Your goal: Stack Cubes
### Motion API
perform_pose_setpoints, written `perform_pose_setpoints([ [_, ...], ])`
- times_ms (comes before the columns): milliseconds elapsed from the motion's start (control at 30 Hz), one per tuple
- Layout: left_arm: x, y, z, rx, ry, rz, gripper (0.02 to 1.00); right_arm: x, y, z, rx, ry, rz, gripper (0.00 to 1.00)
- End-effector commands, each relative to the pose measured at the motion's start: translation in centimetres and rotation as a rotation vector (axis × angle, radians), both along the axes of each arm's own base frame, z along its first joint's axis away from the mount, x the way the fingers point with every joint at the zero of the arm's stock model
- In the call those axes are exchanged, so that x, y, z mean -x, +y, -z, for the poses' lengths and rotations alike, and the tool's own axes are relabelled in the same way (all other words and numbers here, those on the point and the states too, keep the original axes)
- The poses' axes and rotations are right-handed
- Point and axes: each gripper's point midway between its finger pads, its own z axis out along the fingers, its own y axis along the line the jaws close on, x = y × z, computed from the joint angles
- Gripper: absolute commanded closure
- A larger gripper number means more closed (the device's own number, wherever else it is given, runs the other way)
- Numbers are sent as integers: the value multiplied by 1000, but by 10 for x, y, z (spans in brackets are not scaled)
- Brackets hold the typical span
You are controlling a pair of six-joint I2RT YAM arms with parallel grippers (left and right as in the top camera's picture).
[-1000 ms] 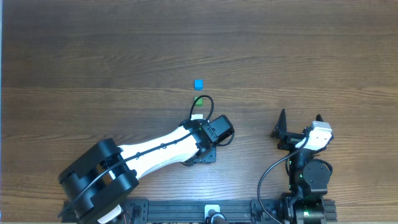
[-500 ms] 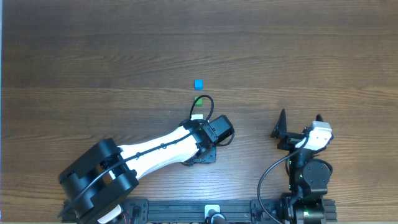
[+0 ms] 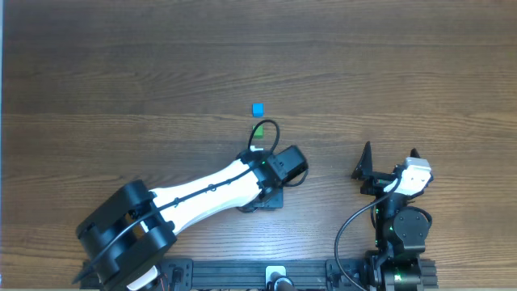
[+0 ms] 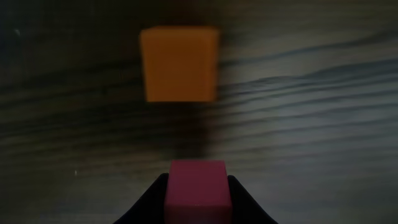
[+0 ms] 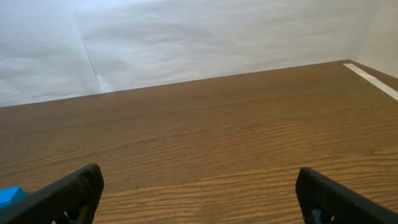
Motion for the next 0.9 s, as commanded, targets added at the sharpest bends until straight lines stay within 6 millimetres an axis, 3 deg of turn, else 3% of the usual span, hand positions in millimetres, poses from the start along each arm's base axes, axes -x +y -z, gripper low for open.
perform_pose_setpoints([
  [33, -26, -21, -44, 50, -84, -29, 829, 0, 0, 1, -8, -4, 5, 7],
  [167, -53, -26, -77, 85, -135, -78, 831, 0, 0, 1, -8, -4, 5, 7],
  [267, -76, -18, -88, 109, -158, -134, 831, 0, 0, 1, -8, -4, 5, 9],
  [567, -108, 11, -74, 65, -149, -192, 838, 0, 0, 1, -8, -4, 5, 7],
  [900, -111, 9, -53, 38, -124, -191, 831, 0, 0, 1, -8, -4, 5, 9],
])
